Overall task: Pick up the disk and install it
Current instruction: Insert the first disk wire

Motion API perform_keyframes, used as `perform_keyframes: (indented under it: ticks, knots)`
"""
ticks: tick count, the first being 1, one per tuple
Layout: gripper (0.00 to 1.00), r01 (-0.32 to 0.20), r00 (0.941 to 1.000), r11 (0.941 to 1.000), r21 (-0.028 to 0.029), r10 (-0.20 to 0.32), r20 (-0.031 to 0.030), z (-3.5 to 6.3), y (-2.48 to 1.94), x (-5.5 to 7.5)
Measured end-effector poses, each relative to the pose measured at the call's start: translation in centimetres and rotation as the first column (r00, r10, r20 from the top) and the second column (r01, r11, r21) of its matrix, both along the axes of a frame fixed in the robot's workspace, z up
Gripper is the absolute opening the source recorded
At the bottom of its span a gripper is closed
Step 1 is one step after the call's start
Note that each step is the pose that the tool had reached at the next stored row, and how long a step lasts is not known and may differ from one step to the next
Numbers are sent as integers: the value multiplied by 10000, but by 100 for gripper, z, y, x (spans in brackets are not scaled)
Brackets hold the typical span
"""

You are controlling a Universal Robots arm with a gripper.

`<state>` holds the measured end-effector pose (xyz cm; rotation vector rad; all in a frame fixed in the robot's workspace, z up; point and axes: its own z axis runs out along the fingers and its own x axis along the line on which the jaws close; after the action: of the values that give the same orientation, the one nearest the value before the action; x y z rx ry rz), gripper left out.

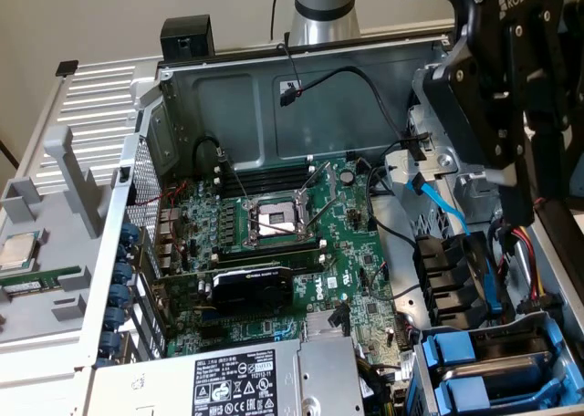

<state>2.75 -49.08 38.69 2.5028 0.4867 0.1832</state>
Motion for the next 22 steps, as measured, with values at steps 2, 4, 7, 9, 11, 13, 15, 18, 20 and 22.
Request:
perform_keyframes:
  ticks: [2, 4, 7, 9, 11, 13, 15, 18, 20, 22]
  knots:
    - [43, 1, 10000, 10000, 19, -1, 11, 38, -22, -4]
    - [43, 1, 10000, 10000, 68, -1, 13, 68, -51, -4]
    - [43, 0, 10000, 9997, 228, -1, 16, 93, -100, -4]
    - [43, 1, 10000, 9992, 411, -1, 19, 101, -129, -4]
    - [43, 1, 10000, 9982, 593, -3, 23, 109, -158, -4]
    - [43, -1, 10000, 9975, 705, -4, 84, 114, -175, -5]
    - [43, -11, 9998, 9973, 735, -2, 177, 116, -176, -7]
    - [43, -10, 9998, 9973, 736, -3, 182, 115, -177, -8]
    - [43, -11, 9998, 9973, 735, -3, 182, 116, -177, -7]
    - [43, -11, 9998, 9973, 736, -3, 183, 115, -177, -7]
